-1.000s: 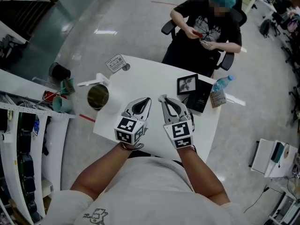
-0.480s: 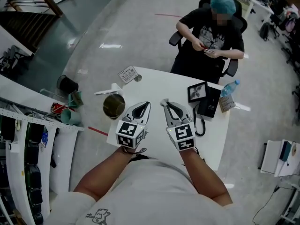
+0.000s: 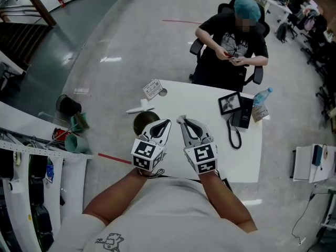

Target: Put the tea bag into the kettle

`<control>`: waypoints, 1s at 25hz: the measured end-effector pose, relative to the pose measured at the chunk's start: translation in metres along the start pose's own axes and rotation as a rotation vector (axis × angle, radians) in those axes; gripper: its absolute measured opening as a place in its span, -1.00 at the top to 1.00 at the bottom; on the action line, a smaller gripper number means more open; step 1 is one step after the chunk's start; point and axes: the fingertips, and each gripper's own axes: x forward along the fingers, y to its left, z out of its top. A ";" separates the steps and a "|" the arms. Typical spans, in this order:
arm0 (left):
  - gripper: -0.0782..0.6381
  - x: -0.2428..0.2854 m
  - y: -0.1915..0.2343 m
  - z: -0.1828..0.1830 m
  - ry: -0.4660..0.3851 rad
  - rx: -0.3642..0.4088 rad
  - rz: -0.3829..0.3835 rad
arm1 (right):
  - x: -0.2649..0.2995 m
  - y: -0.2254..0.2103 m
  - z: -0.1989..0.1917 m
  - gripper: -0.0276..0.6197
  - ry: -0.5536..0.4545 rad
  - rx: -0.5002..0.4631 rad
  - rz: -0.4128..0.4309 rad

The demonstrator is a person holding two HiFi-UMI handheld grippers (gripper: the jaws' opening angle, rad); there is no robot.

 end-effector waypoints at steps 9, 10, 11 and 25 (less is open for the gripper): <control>0.76 -0.053 0.067 -0.009 -0.028 -0.076 0.017 | 0.042 0.073 0.019 0.82 0.031 -0.039 0.016; 0.76 -0.056 0.071 -0.011 -0.028 -0.084 0.020 | 0.046 0.077 0.020 0.82 0.036 -0.039 0.020; 0.76 -0.059 0.074 -0.013 -0.026 -0.092 0.022 | 0.049 0.080 0.021 0.82 0.040 -0.039 0.025; 0.76 -0.074 0.119 -0.043 -0.004 -0.173 0.086 | 0.093 0.107 -0.002 0.82 0.123 -0.050 0.104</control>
